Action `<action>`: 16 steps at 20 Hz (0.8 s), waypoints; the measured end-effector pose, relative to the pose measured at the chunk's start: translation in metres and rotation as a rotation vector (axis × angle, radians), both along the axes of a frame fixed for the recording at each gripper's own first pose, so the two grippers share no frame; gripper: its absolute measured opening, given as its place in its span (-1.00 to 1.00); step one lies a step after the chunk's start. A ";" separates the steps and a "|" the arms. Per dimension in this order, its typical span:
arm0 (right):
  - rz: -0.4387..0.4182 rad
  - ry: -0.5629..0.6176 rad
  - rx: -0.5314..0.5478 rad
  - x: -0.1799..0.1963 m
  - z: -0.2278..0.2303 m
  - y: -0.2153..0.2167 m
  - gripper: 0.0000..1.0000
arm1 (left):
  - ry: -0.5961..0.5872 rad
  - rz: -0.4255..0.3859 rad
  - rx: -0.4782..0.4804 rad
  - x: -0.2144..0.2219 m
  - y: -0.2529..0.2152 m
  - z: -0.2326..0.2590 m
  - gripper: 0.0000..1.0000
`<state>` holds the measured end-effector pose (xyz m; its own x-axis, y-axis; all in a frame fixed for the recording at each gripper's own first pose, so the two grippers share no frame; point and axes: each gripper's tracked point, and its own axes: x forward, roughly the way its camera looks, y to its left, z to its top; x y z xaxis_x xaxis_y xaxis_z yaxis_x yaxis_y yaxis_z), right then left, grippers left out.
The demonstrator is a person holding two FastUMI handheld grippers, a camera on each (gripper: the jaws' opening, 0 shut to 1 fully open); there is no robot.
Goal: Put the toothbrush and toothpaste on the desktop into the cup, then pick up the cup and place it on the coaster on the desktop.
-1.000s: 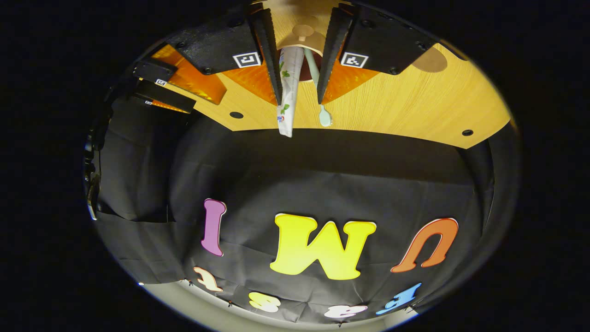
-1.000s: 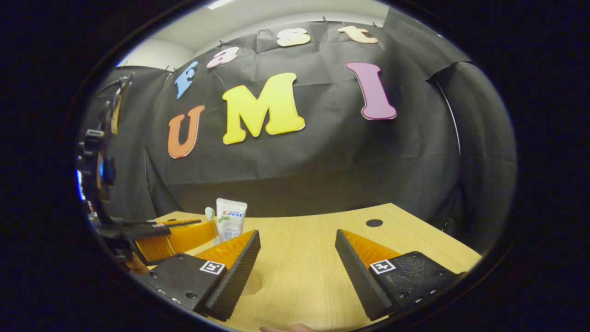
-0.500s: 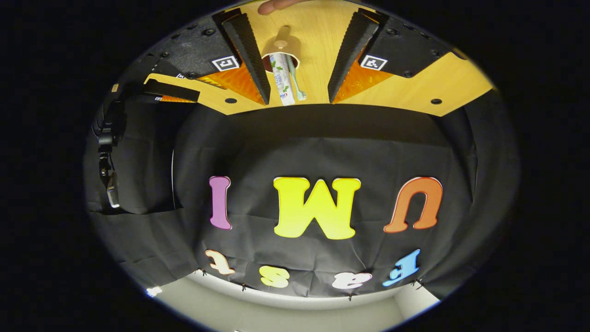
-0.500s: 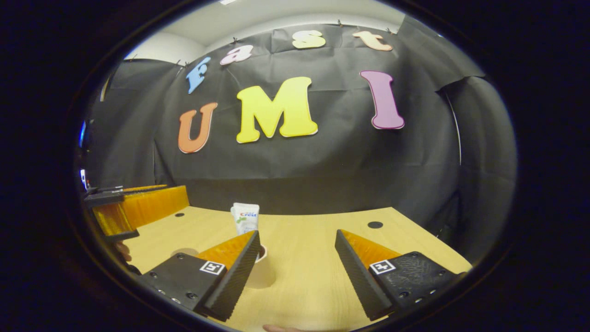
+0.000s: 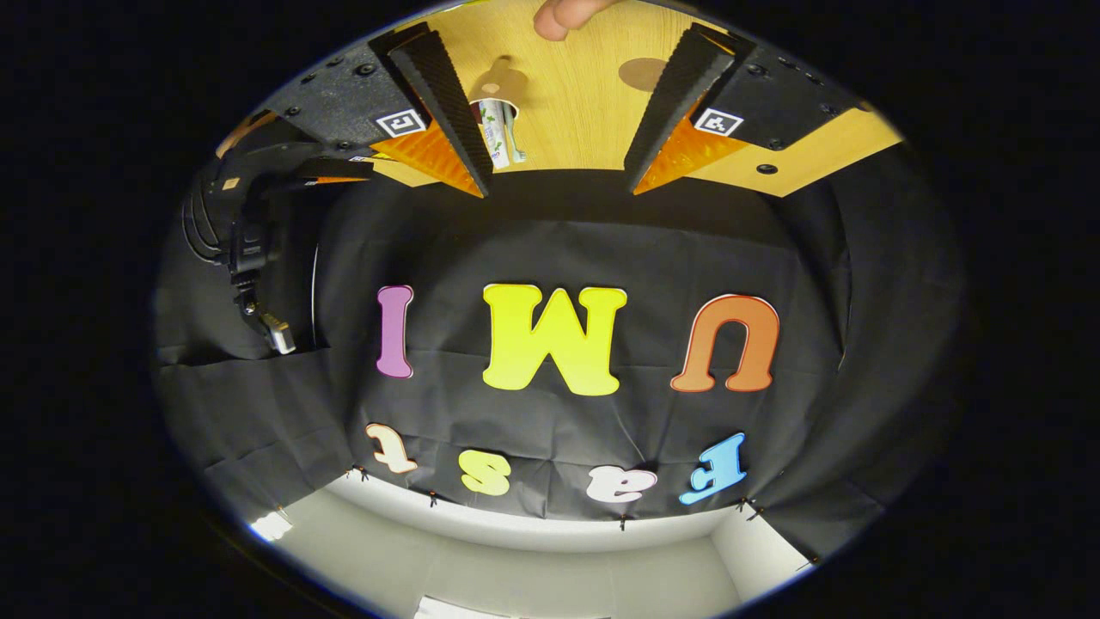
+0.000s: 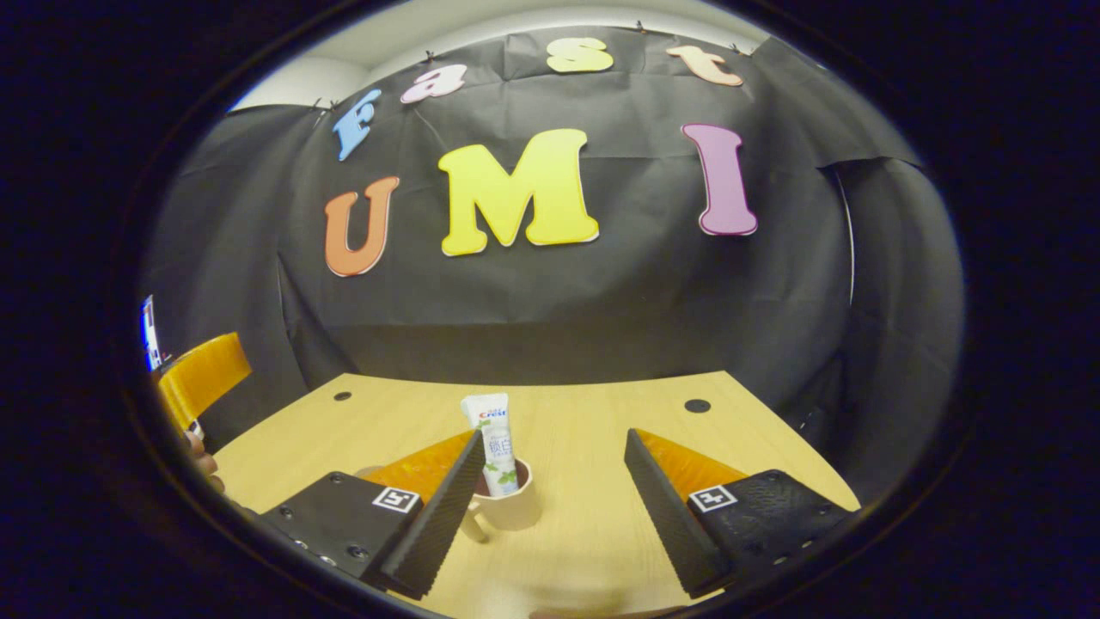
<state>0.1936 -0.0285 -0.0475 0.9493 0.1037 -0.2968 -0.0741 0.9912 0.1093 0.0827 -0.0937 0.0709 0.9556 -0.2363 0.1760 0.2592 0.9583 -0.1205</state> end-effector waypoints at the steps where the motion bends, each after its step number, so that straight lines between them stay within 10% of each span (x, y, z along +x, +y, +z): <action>1: 0.004 0.028 0.012 0.001 -0.003 0.007 0.94 | 0.004 0.003 0.006 -0.003 0.005 -0.003 0.95; 16: -0.057 0.591 -0.126 0.031 -0.118 0.082 0.94 | 0.078 0.065 0.044 -0.027 0.086 -0.087 0.95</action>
